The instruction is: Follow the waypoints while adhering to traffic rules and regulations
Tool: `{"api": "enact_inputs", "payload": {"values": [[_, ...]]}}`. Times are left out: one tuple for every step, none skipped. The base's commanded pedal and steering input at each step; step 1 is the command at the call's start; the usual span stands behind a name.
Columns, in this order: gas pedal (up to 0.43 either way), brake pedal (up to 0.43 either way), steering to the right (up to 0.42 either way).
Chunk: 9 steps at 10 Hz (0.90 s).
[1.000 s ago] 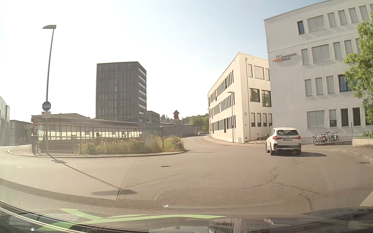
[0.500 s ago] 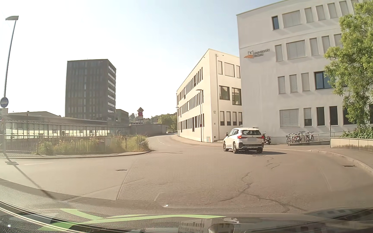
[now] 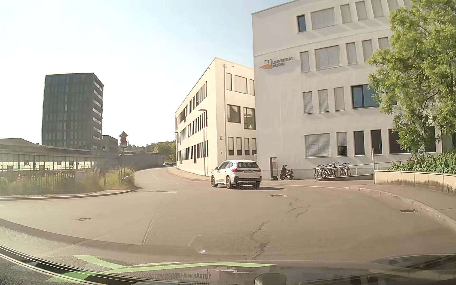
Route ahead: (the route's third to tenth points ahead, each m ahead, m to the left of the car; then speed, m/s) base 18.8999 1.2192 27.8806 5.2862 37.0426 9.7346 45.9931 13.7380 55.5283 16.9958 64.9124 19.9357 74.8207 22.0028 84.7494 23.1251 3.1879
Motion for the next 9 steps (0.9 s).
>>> {"api": "enact_inputs", "payload": {"values": [[0.079, 0.000, 0.241], [0.087, 0.000, 0.216], [0.110, 0.000, 0.189], [0.130, 0.000, 0.159], [0.130, 0.000, 0.133], [0.130, 0.000, 0.106], [0.130, 0.000, 0.079], [0.130, 0.000, 0.052], [0.130, 0.000, 0.035]]}}
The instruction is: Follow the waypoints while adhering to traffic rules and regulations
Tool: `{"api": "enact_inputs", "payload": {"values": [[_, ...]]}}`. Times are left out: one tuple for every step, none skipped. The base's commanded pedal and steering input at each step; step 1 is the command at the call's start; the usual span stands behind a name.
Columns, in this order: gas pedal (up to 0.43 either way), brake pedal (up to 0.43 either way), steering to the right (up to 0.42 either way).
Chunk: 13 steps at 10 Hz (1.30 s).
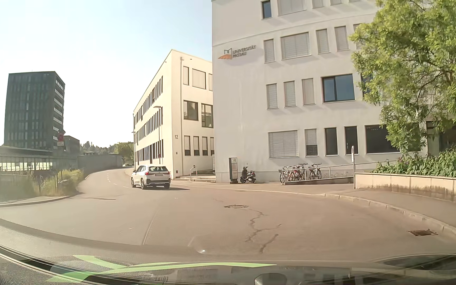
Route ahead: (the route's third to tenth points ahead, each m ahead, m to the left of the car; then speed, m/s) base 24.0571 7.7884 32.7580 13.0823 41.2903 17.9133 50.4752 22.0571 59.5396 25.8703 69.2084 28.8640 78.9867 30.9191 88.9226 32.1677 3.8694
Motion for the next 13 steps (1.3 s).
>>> {"api": "enact_inputs", "payload": {"values": [[0.138, 0.000, 0.019], [0.138, 0.000, 0.005], [0.138, 0.000, -0.007], [0.138, 0.000, -0.022], [0.138, 0.000, -0.037], [0.138, 0.000, -0.047], [0.138, 0.000, -0.056], [0.138, 0.000, -0.066], [0.138, 0.000, -0.070], [0.138, 0.000, -0.072], [0.138, 0.000, -0.075], [0.138, 0.000, -0.085], [0.138, 0.000, -0.098]]}}
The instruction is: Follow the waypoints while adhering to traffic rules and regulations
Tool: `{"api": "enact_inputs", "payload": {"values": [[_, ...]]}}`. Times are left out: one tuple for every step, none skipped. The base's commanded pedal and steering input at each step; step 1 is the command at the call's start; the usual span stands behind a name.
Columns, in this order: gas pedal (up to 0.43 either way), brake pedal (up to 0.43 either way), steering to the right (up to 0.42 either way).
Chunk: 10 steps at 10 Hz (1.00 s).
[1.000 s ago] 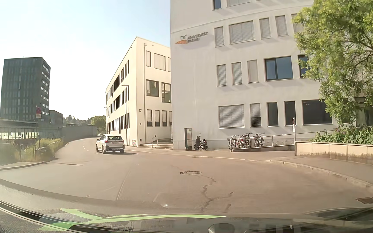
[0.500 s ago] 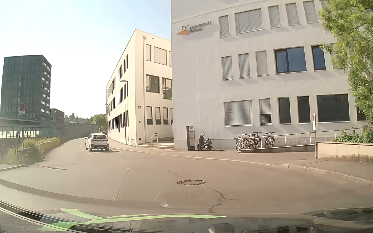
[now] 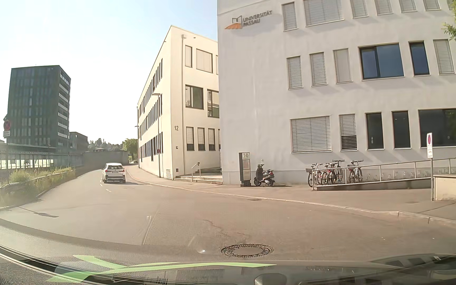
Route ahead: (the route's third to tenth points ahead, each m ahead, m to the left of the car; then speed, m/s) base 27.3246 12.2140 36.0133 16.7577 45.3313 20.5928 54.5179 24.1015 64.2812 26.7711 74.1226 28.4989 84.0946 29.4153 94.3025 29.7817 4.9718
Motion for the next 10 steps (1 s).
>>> {"api": "enact_inputs", "payload": {"values": [[0.138, 0.000, -0.108], [0.138, 0.000, -0.119], [0.130, 0.000, -0.129], [0.130, 0.000, -0.139], [0.130, 0.000, -0.145], [0.110, 0.000, -0.145], [0.087, 0.000, -0.143], [0.087, 0.000, -0.144], [0.079, 0.000, -0.147], [0.079, 0.000, -0.155]]}}
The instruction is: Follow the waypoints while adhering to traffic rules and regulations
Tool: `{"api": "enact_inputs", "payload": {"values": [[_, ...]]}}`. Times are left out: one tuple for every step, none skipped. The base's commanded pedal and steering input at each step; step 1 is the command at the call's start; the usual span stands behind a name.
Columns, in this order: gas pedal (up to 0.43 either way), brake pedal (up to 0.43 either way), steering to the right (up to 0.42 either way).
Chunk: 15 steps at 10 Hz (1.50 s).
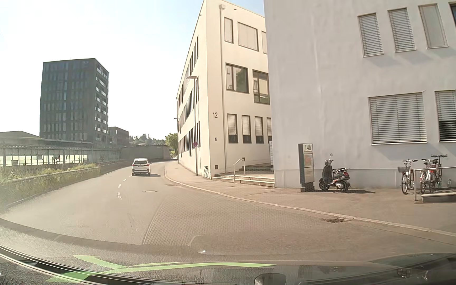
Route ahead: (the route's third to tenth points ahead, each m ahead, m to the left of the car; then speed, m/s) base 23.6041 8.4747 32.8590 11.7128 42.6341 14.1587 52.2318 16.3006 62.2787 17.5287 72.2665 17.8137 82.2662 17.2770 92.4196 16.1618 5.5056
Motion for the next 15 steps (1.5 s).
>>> {"api": "enact_inputs", "payload": {"values": [[0.079, 0.000, -0.169], [0.079, 0.000, -0.176], [0.079, 0.000, -0.181], [0.087, 0.000, -0.186], [0.098, 0.000, -0.188], [0.118, 0.000, -0.189], [0.130, 0.000, -0.189], [0.130, 0.000, -0.187], [0.130, 0.000, -0.178], [0.130, 0.000, -0.156], [0.130, 0.000, -0.134], [0.130, 0.000, -0.119], [0.130, 0.000, -0.114], [0.130, 0.000, -0.106], [0.130, 0.000, -0.084]]}}
